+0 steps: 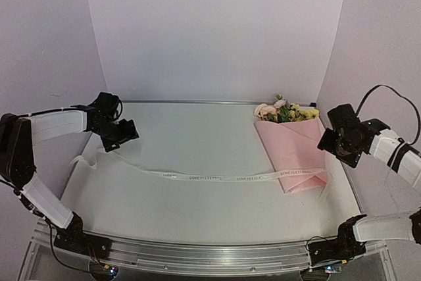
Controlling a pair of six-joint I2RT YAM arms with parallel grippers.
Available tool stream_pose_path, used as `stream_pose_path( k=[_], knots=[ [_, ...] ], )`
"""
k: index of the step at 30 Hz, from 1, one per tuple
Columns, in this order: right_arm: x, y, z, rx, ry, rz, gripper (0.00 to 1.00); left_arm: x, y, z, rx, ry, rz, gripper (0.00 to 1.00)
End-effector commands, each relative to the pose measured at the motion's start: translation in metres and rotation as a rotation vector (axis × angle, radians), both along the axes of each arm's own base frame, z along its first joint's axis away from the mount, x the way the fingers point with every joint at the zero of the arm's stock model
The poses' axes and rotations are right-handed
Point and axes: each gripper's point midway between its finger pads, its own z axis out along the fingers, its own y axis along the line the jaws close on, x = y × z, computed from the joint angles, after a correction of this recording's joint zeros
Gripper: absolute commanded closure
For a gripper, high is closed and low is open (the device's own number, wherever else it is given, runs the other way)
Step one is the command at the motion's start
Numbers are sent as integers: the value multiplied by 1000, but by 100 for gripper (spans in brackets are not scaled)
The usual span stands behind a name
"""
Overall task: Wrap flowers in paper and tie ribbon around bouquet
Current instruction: Place the right side of the ribbon at the center of the board, then pick up the folded bouquet from the corner of the board.
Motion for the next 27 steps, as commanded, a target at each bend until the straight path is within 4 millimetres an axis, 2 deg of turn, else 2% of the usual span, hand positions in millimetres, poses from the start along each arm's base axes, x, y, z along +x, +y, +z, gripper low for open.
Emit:
stream_pose_path(
  k=[1, 4, 7, 11, 14, 20, 23, 27],
  knots=[
    [3, -6, 6, 11, -37, -26, 5, 15, -42, 13, -119, -43, -111, 13],
    [20, -5, -10, 57, 8, -2, 3, 14, -60, 10, -164, -36, -157, 14],
    [47, -1, -30, 169, 9, 40, 2, 8, -91, 5, -252, -14, -234, 17],
    [69, -8, -59, 297, 29, 33, 2, -7, -137, -1, -318, 20, -337, 21],
    [84, -14, -73, 398, 3, 28, 3, -14, -157, -7, -352, 37, -378, 23],
    [94, -27, -99, 496, 10, 1, 5, -28, -185, -15, -443, 82, -452, 25],
    [101, -25, -107, 521, 25, 13, 7, -34, -201, -16, -477, 97, -495, 28],
    [102, -29, -119, 530, 55, 6, 9, -37, -212, -17, -508, 113, -522, 30]
  ],
)
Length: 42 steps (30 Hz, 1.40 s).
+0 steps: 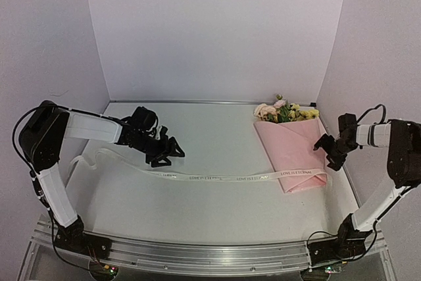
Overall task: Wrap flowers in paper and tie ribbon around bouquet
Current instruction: Pick up the folded bouquet from the corner of the board.
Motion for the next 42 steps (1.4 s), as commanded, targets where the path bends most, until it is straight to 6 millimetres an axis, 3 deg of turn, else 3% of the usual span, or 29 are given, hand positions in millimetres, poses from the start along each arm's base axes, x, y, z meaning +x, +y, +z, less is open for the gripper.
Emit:
stream_pose_path(
  k=[1, 6, 14, 16, 21, 27, 31, 36, 42],
  knots=[
    [10, -3, -3, 23, -21, 22, 9, 6, -30, 25, -115, -32, -57, 30],
    [5, -4, -17, 45, 4, 35, 11, -1, -50, 24, -132, -26, -125, 30],
    [16, 9, -11, 117, -26, 86, 23, -4, -79, 19, -201, 27, -181, 30],
    [17, 12, -13, 131, -23, 95, 29, -6, -89, 18, -199, 24, -208, 30],
    [20, 19, -15, 176, -32, 110, 55, -5, -115, 11, -205, 24, -253, 31],
    [21, 27, -13, 221, -52, 121, 76, 8, -144, 8, -246, -13, -281, 31],
    [22, 34, -11, 237, -61, 123, 84, 17, -167, 7, -274, -45, -313, 31],
    [20, 42, -12, 217, -56, 114, 89, 19, -192, -14, -275, -22, -333, 31],
    [22, 52, -9, 217, -51, 86, 94, -5, -210, -35, -251, 46, -372, 32]
  ],
)
